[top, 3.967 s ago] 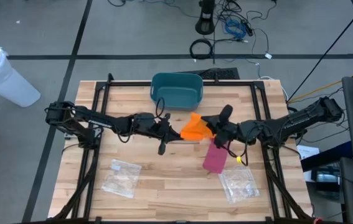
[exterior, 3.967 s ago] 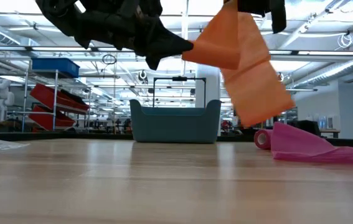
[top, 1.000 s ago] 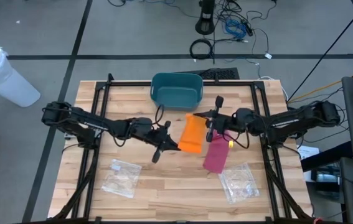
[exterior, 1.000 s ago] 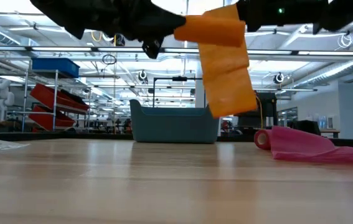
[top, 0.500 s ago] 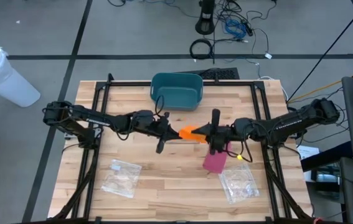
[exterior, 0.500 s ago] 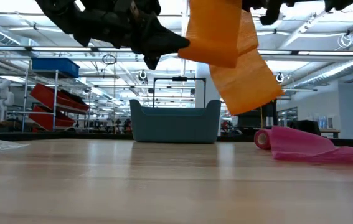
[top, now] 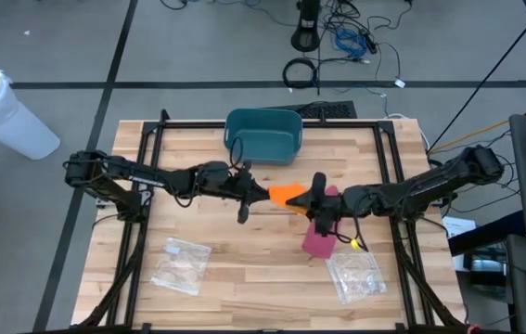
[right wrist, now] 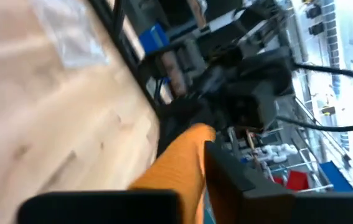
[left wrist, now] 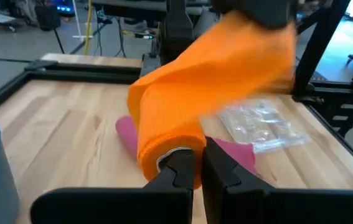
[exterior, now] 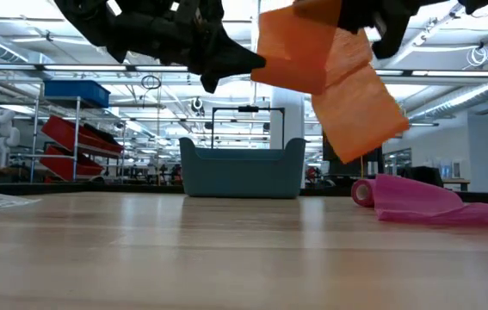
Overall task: Roll bandage
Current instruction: Roll the orange bandage
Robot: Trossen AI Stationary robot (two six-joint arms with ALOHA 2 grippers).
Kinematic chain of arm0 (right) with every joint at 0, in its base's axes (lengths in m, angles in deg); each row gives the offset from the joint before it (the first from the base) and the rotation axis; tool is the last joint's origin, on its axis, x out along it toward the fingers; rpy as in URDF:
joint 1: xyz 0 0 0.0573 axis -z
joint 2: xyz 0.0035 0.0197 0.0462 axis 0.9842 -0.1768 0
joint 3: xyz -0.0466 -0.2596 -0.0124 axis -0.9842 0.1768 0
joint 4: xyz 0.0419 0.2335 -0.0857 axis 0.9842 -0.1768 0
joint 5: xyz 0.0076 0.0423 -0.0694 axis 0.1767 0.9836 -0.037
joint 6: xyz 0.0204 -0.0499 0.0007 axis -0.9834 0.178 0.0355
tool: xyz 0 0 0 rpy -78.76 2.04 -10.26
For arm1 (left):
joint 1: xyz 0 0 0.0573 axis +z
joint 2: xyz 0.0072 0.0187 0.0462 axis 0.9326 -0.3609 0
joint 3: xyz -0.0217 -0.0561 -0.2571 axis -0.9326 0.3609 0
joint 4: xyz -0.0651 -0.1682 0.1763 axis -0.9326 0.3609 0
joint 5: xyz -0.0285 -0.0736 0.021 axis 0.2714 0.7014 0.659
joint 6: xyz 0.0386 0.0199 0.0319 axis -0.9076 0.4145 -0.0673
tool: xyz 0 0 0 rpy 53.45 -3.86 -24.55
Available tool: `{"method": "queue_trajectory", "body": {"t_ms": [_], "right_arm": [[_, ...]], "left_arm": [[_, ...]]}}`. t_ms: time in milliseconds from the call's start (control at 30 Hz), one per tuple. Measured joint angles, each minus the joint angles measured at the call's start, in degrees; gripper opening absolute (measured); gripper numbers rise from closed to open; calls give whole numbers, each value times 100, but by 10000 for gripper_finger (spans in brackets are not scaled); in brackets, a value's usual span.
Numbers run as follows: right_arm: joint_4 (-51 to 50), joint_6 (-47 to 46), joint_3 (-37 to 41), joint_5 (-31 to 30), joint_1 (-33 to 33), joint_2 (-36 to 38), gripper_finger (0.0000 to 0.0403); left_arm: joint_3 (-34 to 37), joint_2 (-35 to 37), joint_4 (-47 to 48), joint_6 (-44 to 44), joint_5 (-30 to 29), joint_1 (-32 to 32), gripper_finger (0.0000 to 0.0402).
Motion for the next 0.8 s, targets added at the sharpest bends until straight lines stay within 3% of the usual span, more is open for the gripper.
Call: {"method": "queue_trajectory", "body": {"t_ms": [233, 367, 500, 633, 700, 800], "right_arm": [[-102, 491, 0, -794, -290, -54, 147], [-99, 637, 0, -1272, -548, -56, 182], [-95, 1299, 0, -2017, -685, -56, 199], [472, 2876, 1, -2974, -679, -60, 208], [881, 3131, 0, -2980, -777, -59, 210], [829, 2526, -7, -2730, -896, -59, 210]], "left_arm": [[-161, -2, 324, -313, -160, 5, 5], [-223, 28, 352, -581, -238, 3, 5], [-328, 68, 313, -870, -421, -15, 5], [-363, 74, 301, -1064, -511, -123, 5], [-363, 74, 305, -1198, -816, -181, 5], [-363, 114, 303, -1282, -1259, -207, 5]]}}
